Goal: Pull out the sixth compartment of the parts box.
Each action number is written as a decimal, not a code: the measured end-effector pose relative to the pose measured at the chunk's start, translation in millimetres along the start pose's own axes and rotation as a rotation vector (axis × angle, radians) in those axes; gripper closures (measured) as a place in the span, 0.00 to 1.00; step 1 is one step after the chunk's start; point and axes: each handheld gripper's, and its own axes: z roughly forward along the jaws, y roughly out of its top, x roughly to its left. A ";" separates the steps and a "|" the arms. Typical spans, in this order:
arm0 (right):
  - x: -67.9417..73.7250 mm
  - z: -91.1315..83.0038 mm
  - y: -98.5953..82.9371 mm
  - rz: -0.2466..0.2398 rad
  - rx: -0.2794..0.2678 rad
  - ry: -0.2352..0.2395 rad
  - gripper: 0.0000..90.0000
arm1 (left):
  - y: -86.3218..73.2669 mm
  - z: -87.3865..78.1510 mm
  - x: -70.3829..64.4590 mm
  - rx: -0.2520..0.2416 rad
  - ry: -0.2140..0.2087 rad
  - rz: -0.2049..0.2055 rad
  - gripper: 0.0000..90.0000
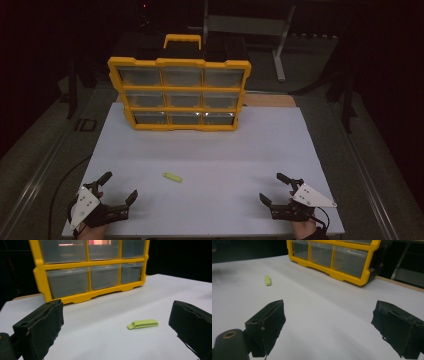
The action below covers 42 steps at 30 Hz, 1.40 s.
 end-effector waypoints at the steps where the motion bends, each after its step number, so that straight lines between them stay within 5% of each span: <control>1: -0.4 0.4 -0.4 0.006 0.003 0.006 0.11 | 0.1 0.3 -0.6 0.001 -0.003 0.005 0.00; 31: 1.5 3.4 1.9 -0.023 0.038 0.021 0.11 | 2.8 0.6 -3.6 -0.018 -0.030 -0.003 0.00; 42: 11.9 2.2 16.9 -0.075 0.019 0.013 0.11 | 3.4 -1.1 -3.7 -0.031 -0.025 -0.019 0.00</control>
